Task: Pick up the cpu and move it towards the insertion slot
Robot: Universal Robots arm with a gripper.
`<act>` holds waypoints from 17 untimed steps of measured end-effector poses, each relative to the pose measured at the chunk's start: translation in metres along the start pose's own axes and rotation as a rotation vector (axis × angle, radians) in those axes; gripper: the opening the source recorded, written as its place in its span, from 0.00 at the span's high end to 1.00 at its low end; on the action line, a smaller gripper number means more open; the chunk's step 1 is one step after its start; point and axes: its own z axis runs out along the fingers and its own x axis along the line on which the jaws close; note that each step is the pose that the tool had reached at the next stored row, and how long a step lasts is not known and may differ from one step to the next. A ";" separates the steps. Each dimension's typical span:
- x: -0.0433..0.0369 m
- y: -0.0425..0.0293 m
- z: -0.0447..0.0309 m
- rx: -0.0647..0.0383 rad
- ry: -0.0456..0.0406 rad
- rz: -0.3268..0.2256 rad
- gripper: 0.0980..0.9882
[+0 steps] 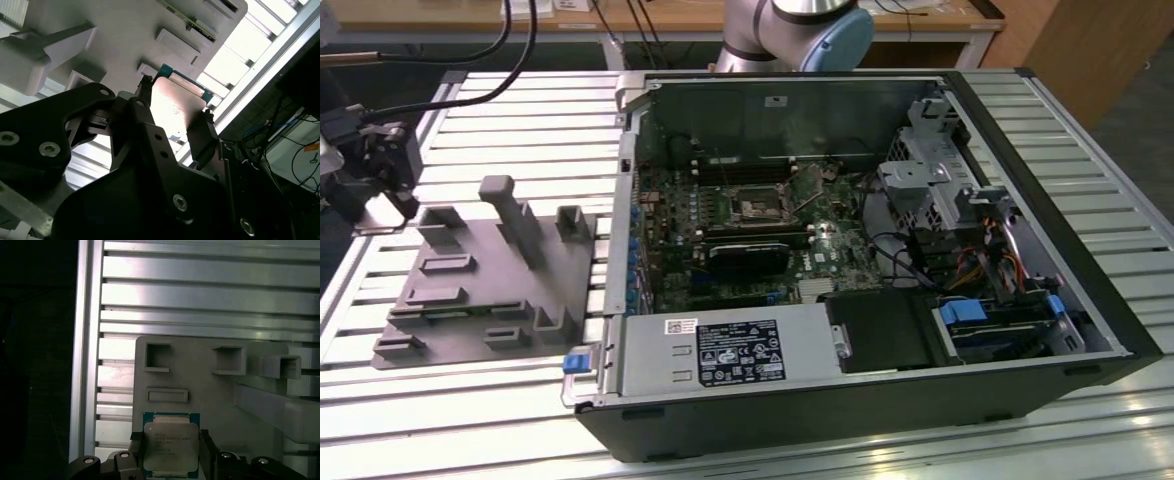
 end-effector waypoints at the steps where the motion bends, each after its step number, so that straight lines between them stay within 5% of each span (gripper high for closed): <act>1: 0.0000 0.0001 -0.0006 0.000 -0.0001 0.000 0.51; 17: 0.0000 0.0009 -0.0122 0.000 0.0000 0.000 0.51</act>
